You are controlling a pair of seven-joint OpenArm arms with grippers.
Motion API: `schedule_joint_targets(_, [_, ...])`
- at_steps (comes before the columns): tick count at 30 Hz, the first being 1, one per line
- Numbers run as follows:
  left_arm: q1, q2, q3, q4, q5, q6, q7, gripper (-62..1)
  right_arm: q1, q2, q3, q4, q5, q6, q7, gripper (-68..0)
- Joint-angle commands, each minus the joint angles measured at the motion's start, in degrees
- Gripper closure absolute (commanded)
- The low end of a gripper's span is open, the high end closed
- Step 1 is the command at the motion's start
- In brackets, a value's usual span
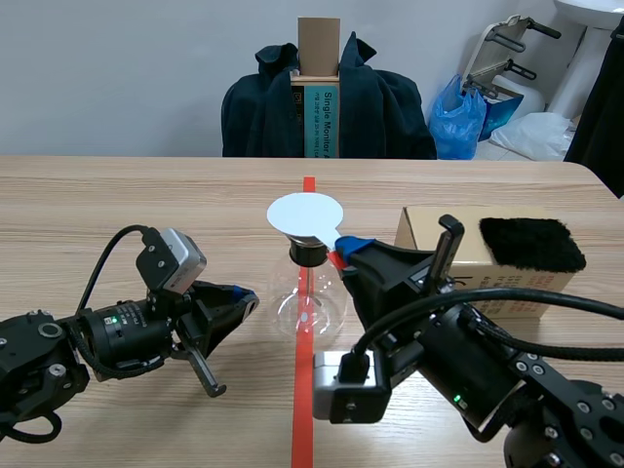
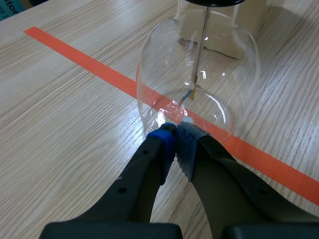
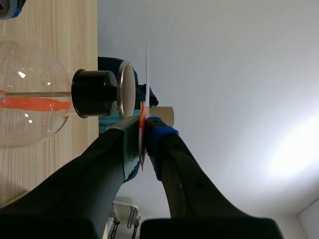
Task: Do the electroscope experiment.
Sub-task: 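Move the plate toward and away from the electroscope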
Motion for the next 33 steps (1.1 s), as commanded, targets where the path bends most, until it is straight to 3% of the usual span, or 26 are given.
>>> schedule_joint_targets(1, [-0.48,0.28,-0.39,0.92,-0.35,0.09,-0.9,-3.2,0.2,0.44,0.22,0.42,-0.02,-0.79,0.04,-0.7])
schedule_joint_targets(11, [-0.48,0.26,-0.39,0.92,-0.35,0.09,-0.76,-3.2,0.2,0.44,0.22,0.42,-0.02,-0.59,-1.38,-0.7])
schedule_joint_targets(25, [-0.48,0.13,-0.39,0.92,-0.35,0.09,-0.76,-3.2,0.2,0.44,0.22,0.42,0.24,-0.61,-15.56,-0.7])
schedule_joint_targets(33, [-0.48,0.11,-0.39,0.92,-0.35,0.09,-0.76,-3.2,0.2,0.44,0.22,0.42,0.24,-0.61,-20.06,-0.7])
